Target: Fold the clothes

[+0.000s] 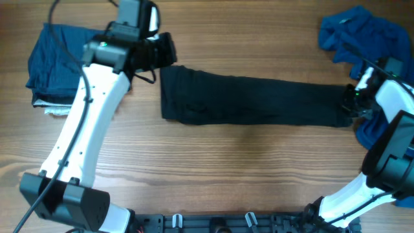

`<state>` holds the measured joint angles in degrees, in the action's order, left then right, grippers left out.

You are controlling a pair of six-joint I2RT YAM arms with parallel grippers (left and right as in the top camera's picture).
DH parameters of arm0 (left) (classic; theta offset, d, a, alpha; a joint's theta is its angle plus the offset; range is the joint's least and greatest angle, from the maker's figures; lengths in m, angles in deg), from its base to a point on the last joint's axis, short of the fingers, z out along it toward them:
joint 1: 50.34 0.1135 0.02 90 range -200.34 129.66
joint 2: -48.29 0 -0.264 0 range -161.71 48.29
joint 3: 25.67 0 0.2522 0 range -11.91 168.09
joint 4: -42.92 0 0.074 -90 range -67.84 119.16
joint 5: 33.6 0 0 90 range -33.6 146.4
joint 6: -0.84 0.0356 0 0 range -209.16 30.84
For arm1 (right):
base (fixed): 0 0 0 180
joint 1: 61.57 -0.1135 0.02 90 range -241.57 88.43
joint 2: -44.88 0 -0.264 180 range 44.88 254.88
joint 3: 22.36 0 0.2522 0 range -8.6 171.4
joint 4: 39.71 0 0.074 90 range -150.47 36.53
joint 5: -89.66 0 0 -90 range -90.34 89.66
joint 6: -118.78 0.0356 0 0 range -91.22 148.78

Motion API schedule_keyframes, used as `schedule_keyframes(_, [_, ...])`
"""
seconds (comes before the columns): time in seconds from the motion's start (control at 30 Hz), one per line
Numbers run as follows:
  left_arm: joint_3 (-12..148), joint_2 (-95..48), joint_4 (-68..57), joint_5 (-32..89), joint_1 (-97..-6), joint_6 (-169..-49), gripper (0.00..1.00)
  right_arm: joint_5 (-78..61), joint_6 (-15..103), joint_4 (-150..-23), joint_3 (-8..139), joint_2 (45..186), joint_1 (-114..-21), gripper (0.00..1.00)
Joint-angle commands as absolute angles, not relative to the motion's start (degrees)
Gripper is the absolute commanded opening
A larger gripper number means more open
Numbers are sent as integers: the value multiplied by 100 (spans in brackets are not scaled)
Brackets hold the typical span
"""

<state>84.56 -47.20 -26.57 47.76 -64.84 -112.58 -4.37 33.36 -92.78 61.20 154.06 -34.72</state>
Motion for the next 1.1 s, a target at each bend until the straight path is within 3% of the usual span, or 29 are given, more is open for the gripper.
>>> schedule_keyframes(0.0, [8491, -4619, -2971, 5084, -6161, -11346, 19, -819, 3006, -9186, 6271, 15511, -3220, 4])
schedule_keyframes(0.23, [8480, -4621, -3531, 5803, -5601, -11344, 20, -1372, 2612, -10244, 7313, 15362, -3596, 4])
schedule_keyframes(0.57, [8480, -4672, -3540, 5801, -5396, -11346, 26, -2015, 2595, -11013, 7755, 15008, -5399, 5])
schedule_keyframes(1.07, [8473, -4737, -3542, 5799, -5396, -11346, 29, -1858, 2918, -10766, 7525, 15148, -7157, 4])
